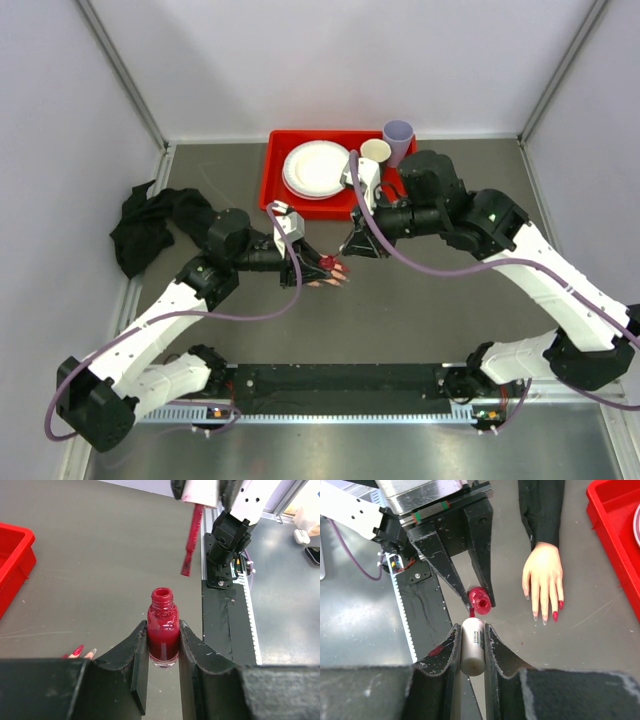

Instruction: Paint the nails

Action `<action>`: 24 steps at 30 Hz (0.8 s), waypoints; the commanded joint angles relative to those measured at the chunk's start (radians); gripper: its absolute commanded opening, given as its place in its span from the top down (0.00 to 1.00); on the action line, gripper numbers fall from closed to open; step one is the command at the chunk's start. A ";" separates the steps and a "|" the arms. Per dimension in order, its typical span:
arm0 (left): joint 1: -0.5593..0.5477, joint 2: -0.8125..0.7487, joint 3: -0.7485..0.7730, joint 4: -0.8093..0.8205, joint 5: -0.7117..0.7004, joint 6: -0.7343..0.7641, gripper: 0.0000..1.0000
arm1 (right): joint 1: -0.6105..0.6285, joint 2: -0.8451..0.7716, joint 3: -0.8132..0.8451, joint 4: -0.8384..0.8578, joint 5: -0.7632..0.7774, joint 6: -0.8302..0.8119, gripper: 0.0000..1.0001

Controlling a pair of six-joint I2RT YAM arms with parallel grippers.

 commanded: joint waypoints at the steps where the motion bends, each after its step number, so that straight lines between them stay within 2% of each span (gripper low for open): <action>1: -0.006 -0.004 0.005 0.028 0.009 0.023 1.00 | 0.010 0.008 0.029 0.023 -0.034 -0.009 1.00; 24: -0.020 -0.027 -0.004 -0.002 -0.001 0.042 1.00 | 0.010 0.022 0.036 0.014 0.024 -0.003 1.00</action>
